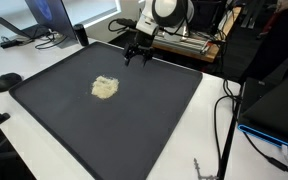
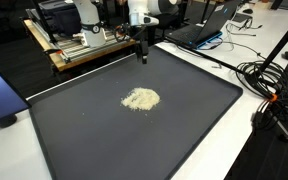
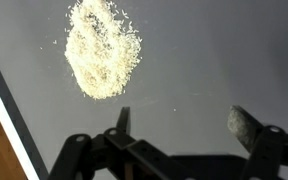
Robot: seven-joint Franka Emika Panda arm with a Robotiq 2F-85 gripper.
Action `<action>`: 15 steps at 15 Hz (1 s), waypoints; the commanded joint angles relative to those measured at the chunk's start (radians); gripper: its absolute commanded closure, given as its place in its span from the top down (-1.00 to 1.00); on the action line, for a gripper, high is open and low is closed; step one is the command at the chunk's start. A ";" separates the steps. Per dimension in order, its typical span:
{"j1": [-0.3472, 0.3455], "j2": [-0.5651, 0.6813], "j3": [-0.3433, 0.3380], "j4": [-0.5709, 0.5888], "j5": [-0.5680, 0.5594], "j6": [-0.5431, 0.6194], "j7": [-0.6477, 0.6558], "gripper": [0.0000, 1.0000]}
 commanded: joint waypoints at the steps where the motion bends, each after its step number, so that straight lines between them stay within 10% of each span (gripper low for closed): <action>1: -0.129 -0.031 0.115 0.009 0.015 0.023 -0.017 1.00; 3: -0.194 -0.045 0.148 0.068 0.138 0.035 -0.150 1.00; 15: -0.691 0.002 0.555 0.133 0.078 0.050 -0.061 1.00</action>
